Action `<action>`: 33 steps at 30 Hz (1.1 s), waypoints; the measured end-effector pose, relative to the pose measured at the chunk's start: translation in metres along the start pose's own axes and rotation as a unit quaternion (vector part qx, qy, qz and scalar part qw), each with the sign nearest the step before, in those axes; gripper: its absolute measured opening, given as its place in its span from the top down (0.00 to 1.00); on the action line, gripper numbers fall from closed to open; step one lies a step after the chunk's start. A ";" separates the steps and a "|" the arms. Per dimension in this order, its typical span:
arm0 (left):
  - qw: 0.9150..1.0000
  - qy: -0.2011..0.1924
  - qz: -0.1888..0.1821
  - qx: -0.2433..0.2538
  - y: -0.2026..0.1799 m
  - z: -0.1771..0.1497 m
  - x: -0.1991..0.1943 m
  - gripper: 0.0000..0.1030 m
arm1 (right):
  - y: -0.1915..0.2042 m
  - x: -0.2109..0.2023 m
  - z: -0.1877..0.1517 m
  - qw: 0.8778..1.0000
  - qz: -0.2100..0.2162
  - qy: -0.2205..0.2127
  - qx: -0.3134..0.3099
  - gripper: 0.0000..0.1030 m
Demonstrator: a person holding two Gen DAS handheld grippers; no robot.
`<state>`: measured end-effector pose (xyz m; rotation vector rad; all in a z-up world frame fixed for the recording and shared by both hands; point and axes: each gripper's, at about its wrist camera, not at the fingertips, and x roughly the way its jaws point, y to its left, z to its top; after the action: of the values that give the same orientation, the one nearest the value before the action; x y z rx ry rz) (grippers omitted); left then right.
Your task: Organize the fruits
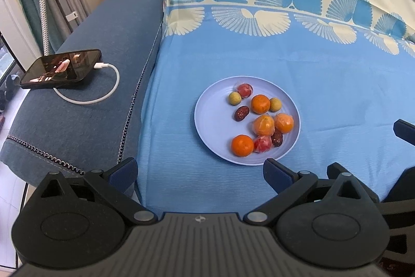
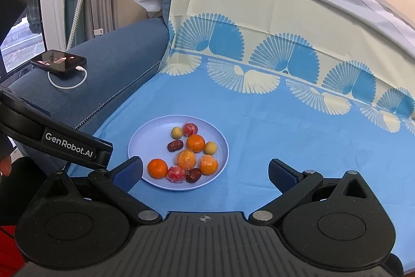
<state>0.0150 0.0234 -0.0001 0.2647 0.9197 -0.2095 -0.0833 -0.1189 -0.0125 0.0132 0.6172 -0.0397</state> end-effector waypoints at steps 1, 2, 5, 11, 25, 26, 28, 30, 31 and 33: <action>1.000 0.001 0.000 0.001 0.000 0.000 0.000 0.00 | 0.000 0.000 0.000 1.000 -0.001 -0.001 0.000 0.01; 1.000 0.001 0.000 0.002 0.000 0.000 0.000 0.00 | 0.000 -0.001 0.000 1.000 -0.002 -0.001 0.001 0.01; 1.000 -0.001 0.001 0.005 -0.001 0.001 0.000 0.00 | -0.001 -0.001 0.001 1.000 -0.004 0.000 0.002 0.01; 1.000 0.003 0.004 0.005 -0.001 0.003 0.001 0.00 | -0.001 -0.001 0.002 1.000 -0.003 0.000 -0.003 0.01; 1.000 0.020 0.013 0.012 0.001 0.003 0.011 0.00 | 0.005 0.002 0.002 1.000 -0.005 0.002 -0.015 0.01; 1.000 0.020 0.014 0.011 0.001 0.003 0.012 0.00 | 0.005 0.002 0.002 1.000 -0.005 0.002 -0.016 0.01; 1.000 0.023 0.017 0.013 0.002 0.004 0.013 0.00 | 0.005 0.002 0.002 1.000 -0.005 0.002 -0.015 0.01; 0.999 0.025 0.021 0.014 0.002 0.004 0.014 0.00 | 0.004 0.002 0.002 1.000 -0.006 0.002 -0.012 0.01; 0.999 0.026 0.023 0.013 0.002 0.004 0.015 0.00 | 0.004 0.003 0.002 1.000 -0.006 0.003 -0.010 0.01; 0.999 0.026 0.024 0.010 0.003 0.004 0.016 0.00 | 0.004 0.003 0.001 1.000 -0.005 0.005 -0.007 0.01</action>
<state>0.0284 0.0238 -0.0096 0.3110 0.9616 -0.1690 -0.0797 -0.1151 -0.0137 -0.0028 0.6269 -0.0457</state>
